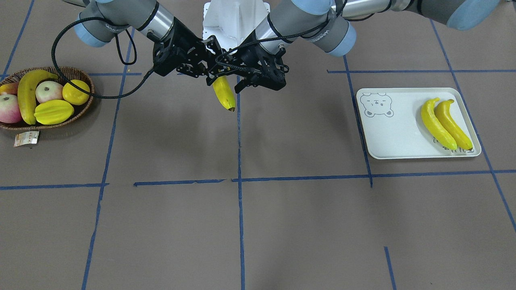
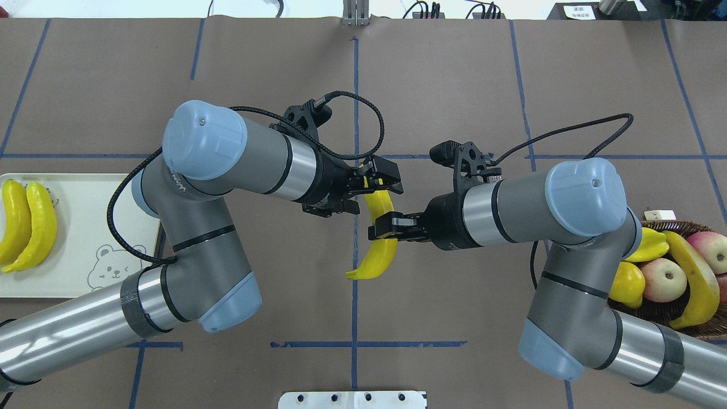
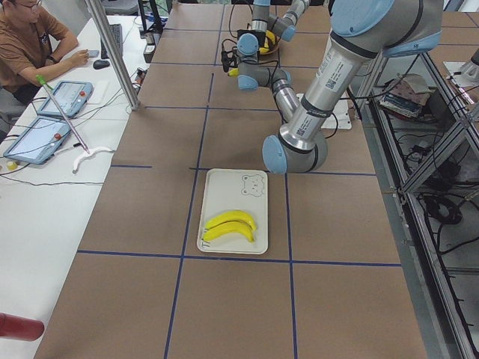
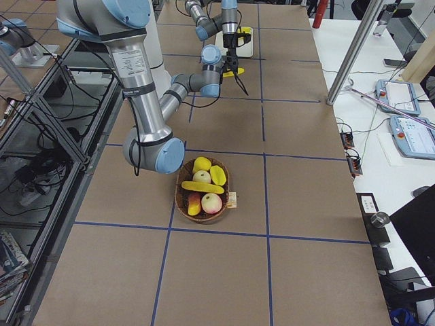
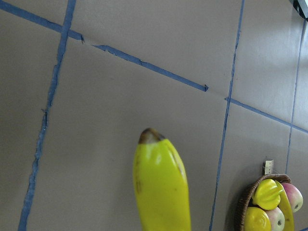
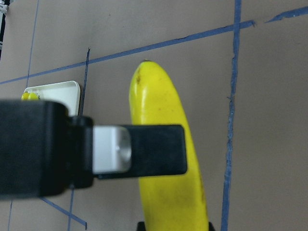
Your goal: Transfer all bananas from basket to plate
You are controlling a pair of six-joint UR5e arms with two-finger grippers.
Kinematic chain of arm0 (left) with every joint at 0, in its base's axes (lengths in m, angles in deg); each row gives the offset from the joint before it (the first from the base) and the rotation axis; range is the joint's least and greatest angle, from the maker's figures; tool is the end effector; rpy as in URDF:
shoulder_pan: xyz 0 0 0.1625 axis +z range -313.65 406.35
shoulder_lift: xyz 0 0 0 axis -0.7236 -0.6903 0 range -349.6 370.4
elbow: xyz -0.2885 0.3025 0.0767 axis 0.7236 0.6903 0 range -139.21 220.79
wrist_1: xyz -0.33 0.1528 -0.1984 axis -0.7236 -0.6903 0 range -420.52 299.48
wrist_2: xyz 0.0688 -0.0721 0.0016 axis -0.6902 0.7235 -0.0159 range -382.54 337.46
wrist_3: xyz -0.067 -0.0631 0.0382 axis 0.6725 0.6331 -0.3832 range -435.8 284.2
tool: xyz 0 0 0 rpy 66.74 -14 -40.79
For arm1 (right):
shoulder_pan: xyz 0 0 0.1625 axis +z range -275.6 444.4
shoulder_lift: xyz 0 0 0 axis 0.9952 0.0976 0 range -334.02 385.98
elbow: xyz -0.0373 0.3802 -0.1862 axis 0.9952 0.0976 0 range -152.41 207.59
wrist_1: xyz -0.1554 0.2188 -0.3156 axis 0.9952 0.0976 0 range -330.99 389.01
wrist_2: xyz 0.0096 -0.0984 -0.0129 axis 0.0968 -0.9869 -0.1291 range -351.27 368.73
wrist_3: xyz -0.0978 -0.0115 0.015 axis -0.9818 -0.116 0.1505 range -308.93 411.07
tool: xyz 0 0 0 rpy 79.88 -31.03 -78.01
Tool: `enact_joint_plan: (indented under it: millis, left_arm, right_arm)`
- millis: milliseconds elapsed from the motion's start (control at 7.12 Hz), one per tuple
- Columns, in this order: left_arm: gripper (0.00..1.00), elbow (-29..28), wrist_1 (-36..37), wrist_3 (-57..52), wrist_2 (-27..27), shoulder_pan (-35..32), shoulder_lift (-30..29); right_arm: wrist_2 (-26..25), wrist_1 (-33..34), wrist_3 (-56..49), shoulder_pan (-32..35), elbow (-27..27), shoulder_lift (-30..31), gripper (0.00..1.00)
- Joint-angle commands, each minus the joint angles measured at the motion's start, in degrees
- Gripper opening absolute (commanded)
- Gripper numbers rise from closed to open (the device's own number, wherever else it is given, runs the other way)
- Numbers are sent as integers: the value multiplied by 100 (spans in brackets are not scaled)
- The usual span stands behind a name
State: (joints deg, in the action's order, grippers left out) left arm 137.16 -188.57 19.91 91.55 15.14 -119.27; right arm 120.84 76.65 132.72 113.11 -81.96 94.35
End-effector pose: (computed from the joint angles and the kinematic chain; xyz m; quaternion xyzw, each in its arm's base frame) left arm 0.5031 -0.4130 0.1175 -0.0066 0.6730 -0.0975 0.7332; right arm -0.4406 -0.3506 0.2106 0.0721 -0.6654 0.0036 0.7430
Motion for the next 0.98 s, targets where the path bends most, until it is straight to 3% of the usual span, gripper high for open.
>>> enact_joint_plan:
  millis: [0, 140, 281, 421, 561, 702, 842]
  left_arm:
    - [87, -74, -44, 0, -1, 1, 4]
    - [71, -74, -44, 0, -1, 1, 4]
    - [20, -57, -53, 96, -1, 10, 12]
    - [0, -31, -53, 366, 8, 18, 39]
    - [0, -30, -53, 334, 26, 18, 39]
    - [0, -30, -53, 325, 35, 10, 39]
    - [0, -30, -53, 325, 35, 10, 39]
  right_arm:
    - [-14, 0, 0, -23, -57, 10, 2]
    - [-14, 0, -9, -23, -58, 10, 2]
    - [-14, 0, -9, -23, -58, 1, 2]
    - [-5, 8, -9, -32, -49, 1, 3]
    - [-5, 9, -9, -32, -40, 1, 13]
    - [-5, 0, -9, -40, -32, 1, 99]
    - [-14, -9, 0, -23, -75, 1, 100]
